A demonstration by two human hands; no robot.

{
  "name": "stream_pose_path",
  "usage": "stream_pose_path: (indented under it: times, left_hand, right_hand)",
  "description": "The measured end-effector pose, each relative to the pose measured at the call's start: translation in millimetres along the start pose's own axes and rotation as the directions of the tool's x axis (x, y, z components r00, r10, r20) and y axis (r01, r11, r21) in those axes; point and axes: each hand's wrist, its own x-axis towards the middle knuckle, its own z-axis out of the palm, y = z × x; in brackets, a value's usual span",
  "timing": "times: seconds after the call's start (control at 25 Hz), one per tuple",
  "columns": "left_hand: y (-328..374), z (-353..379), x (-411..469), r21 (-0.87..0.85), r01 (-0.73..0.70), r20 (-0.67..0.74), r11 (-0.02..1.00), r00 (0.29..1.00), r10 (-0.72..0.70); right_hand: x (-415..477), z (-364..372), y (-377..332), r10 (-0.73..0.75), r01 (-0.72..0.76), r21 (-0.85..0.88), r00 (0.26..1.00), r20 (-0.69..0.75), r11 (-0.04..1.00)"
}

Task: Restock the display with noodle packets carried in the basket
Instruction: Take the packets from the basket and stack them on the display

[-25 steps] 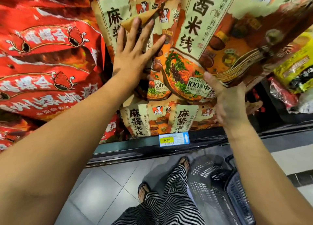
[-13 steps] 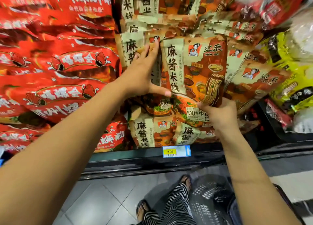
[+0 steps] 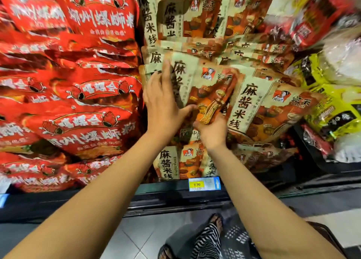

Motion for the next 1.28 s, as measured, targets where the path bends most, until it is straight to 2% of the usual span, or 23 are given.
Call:
stream_pose_path:
  times: [0.08, 0.16, 0.28, 0.4, 0.56, 0.72, 1.0, 1.16, 1.28]
  left_hand:
    - [-2.4, -2.8, -7.1, 0.08, 0.059, -0.014, 0.995, 0.998, -0.058]
    - [-5.2, -8.4, -12.0, 0.144, 0.089, -0.002, 0.986, 0.996, -0.09]
    - [-9.1, -11.3, -13.5, 0.335, -0.053, 0.025, 0.941, 0.999, 0.047]
    - [-13.3, -8.1, -4.3, 0.445, -0.214, 0.125, 0.87, 0.976, 0.177]
    - [-29.2, 4.8, -14.5, 0.533, -0.264, 0.178, 0.804, 0.964, 0.199]
    - [-39.6, 21.6, -29.3, 0.511, -0.251, 0.25, 0.822, 0.958, 0.137]
    - [-40.9, 42.6, -30.6, 0.514, -0.173, 0.166, 0.84, 0.981, 0.1]
    - [-46.1, 49.2, -32.2, 0.48, -0.199, 0.19, 0.854, 0.974, 0.121]
    - [-41.4, 43.3, -36.9, 0.455, -0.222, 0.194, 0.863, 0.97, 0.147]
  right_hand:
    - [-6.4, 7.7, 5.3, 0.003, -0.009, 0.07, 0.997, 0.076, 0.997]
    - [-8.4, 11.1, 9.6, -0.034, 0.028, 0.063, 0.994, 0.106, 0.998]
    - [-5.4, 6.5, 3.4, -0.081, 0.067, 0.145, 0.992, 0.093, 0.987]
    - [-1.4, -0.3, -15.5, -0.127, 0.1, 0.274, 0.988, 0.082, 0.957]
    - [4.9, -2.3, -36.2, -0.128, 0.092, 0.358, 0.989, 0.077, 0.929]
    - [8.6, -11.9, -42.7, -0.161, 0.122, 0.299, 0.981, 0.109, 0.946]
    - [23.1, -6.2, -42.6, -0.234, 0.218, 0.23, 0.971, 0.047, 0.949]
    - [16.8, -5.5, -45.5, -0.207, 0.205, 0.07, 0.978, 0.025, 0.976]
    - [-9.5, -28.7, -50.3, -0.214, 0.22, -0.049, 0.972, 0.093, 0.974]
